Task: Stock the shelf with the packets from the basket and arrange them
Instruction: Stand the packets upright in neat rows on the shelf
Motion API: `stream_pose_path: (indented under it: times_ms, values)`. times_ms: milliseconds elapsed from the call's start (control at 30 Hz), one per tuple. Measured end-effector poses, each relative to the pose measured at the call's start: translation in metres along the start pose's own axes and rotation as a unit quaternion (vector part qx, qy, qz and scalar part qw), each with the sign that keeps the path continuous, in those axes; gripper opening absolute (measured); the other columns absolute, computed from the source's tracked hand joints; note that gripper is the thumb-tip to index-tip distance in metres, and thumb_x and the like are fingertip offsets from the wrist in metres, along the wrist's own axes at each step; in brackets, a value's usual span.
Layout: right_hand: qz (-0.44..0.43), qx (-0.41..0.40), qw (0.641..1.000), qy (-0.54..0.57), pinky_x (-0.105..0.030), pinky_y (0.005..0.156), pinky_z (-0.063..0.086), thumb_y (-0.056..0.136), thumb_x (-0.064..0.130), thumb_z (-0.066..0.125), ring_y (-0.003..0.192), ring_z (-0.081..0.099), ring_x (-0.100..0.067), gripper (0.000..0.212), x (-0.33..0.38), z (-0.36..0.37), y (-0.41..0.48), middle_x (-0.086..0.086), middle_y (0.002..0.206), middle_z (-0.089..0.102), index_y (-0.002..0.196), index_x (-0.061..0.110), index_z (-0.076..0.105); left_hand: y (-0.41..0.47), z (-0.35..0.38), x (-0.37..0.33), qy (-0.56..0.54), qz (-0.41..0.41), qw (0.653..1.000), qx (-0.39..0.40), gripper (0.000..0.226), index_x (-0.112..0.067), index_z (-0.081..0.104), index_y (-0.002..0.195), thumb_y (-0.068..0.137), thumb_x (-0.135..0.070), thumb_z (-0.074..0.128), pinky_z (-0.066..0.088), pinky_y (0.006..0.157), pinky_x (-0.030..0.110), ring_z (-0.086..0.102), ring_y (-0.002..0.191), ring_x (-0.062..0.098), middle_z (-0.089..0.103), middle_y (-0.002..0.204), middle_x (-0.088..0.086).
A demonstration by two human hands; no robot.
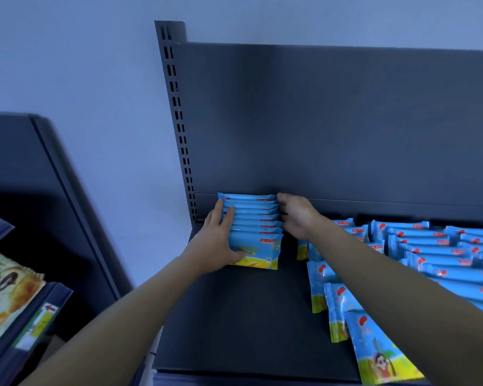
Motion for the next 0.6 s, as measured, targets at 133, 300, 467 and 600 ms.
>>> stream_pose_path:
  times_ms: [133,300,467,600]
  values:
    - [-0.020,-0.015,0.997,-0.073,-0.040,0.099,0.046,0.099,0.019,0.042,0.109,0.058,-0.023,0.025,0.007,-0.003,-0.002,-0.010,0.119,0.061,0.117,0.006,0.054,-0.002,0.000,0.002,0.038,-0.014,0.999,0.020,0.113,-0.015,-0.009,0.148,0.074,-0.054,0.067,0.025,0.113,0.035,-0.006,0.144,0.019,-0.021,0.154,0.000]
    - [-0.041,-0.030,0.988,-0.143,-0.030,0.094,0.040,0.099,0.017,0.040,0.116,0.052,-0.021,0.019,0.014,-0.010,-0.011,-0.007,0.117,0.058,0.111,0.010,0.053,-0.004,-0.001,0.000,0.102,-0.024,0.994,0.014,0.109,-0.014,-0.008,0.149,0.077,-0.047,0.067,0.038,0.104,0.037,0.013,0.142,0.023,-0.013,0.156,0.002]
    - [-0.065,-0.059,0.975,-0.205,-0.045,0.107,0.038,0.095,0.018,0.045,0.127,0.044,-0.035,0.030,0.023,-0.021,-0.018,-0.024,0.132,0.050,0.117,0.000,0.054,-0.005,0.002,-0.003,0.081,-0.038,0.996,-0.016,0.106,-0.012,-0.005,0.149,0.078,-0.043,0.068,0.037,0.106,0.038,0.015,0.141,0.025,-0.011,0.156,0.003]
    - [-0.106,-0.044,0.959,-0.258,-0.040,0.105,0.042,0.092,0.018,0.052,0.120,0.052,-0.027,0.028,0.035,-0.024,-0.030,-0.011,0.123,0.059,0.117,0.008,0.059,-0.007,-0.002,-0.002,0.063,-0.044,0.997,0.004,0.119,-0.017,-0.007,0.148,0.069,-0.048,0.075,0.032,0.110,0.041,0.004,0.143,0.023,-0.013,0.156,0.001]
Point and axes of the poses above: each hand's wrist, its own y-axis towards the middle knuckle, its own z-axis out of the palm, x = y × z, the point moved 9 cm from there along y, towards the middle knuckle
